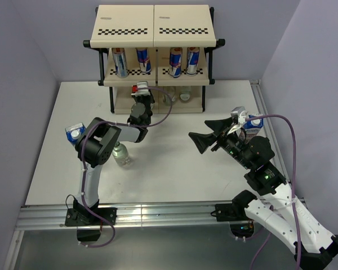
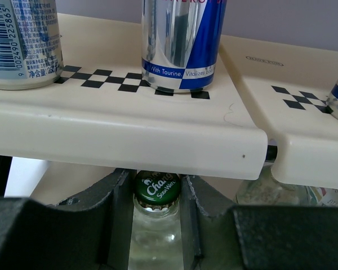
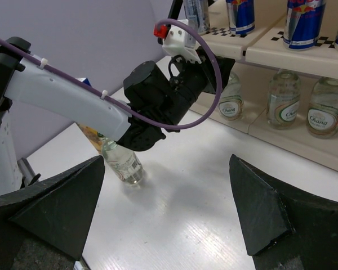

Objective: Place and organize the beverage onto the shelf
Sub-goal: Place the drink on the shelf.

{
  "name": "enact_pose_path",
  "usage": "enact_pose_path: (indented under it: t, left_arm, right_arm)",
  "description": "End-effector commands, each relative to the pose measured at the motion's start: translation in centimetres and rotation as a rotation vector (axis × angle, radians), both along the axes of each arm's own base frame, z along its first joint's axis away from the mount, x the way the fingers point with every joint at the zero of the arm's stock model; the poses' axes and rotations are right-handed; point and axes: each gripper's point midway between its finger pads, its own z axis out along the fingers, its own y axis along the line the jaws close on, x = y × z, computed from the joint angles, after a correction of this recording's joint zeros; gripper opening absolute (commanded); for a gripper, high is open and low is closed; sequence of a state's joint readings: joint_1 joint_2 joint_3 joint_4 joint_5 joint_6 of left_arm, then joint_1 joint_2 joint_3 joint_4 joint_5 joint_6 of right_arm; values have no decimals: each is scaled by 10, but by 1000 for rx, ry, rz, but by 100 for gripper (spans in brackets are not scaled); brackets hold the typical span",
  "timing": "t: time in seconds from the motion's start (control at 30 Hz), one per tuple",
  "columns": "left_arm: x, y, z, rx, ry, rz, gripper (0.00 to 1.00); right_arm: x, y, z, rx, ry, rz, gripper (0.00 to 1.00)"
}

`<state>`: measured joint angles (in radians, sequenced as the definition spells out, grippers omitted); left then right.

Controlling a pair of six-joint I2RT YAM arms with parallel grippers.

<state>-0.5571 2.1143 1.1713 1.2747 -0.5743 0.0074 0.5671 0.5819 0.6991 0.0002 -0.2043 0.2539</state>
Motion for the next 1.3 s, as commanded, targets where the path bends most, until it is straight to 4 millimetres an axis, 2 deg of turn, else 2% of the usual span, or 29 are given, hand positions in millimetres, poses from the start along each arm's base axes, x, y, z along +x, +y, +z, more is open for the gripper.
enact_pose_path:
  t: [0.0, 0.07, 0.2, 0.33, 0.4, 0.53, 0.6, 0.73, 0.8, 0.83, 0.87, 0.9, 1.03, 1.07, 1.13, 1.2, 1.27]
  left_arm:
    - [-2, 4, 60, -233, -222, -19, 8]
    - [2, 0, 55, -220, -201, -25, 17]
    - [5, 1, 49, -219, -178, -14, 25]
    - [6, 2, 44, -210, -167, -7, 23]
    - [7, 4, 43, -210, -163, 3, 30]
    - [9, 6, 38, -200, -146, 12, 35]
    - [11, 8, 34, -201, -138, 18, 42]
    - [15, 10, 30, -201, -126, 15, 49]
    - [16, 9, 28, -198, -116, 11, 47]
    - [17, 9, 28, -197, -115, 10, 43]
    - [18, 8, 26, -192, -111, 7, 34]
    - [18, 9, 25, -194, -109, 10, 30]
    - [18, 9, 22, -196, -107, 7, 29]
    - [18, 10, 20, -194, -102, 8, 26]
    - [20, 9, 17, -192, -97, 12, 7]
    - [21, 8, 15, -190, -89, 10, 0]
    - [20, 7, 15, -186, -92, 5, 0]
  right_arm:
    - [-2, 2, 10, 32, -37, 13, 98]
    - [-2, 2, 9, 29, -36, 16, 98]
    - [-2, 1, 9, 29, -38, 12, 98]
    - [-3, 1, 9, 32, -37, 13, 98]
    - [-3, 1, 9, 32, -39, 16, 98]
    - [-3, 2, 9, 33, -38, 17, 98]
    - [-3, 2, 9, 34, -37, 17, 98]
    - [-4, 2, 8, 36, -35, 17, 98]
    - [-3, 1, 8, 36, -35, 16, 98]
    - [-3, 1, 8, 35, -38, 15, 98]
    - [-3, 2, 8, 34, -37, 17, 98]
    - [-4, 1, 8, 36, -37, 17, 98]
    - [-4, 0, 9, 40, -42, 13, 98]
    - [-4, 0, 9, 40, -42, 13, 98]
    - [-4, 0, 9, 39, -43, 12, 98]
    - [-4, -1, 9, 37, -41, 8, 98]
    - [-4, -1, 8, 38, -42, 6, 98]
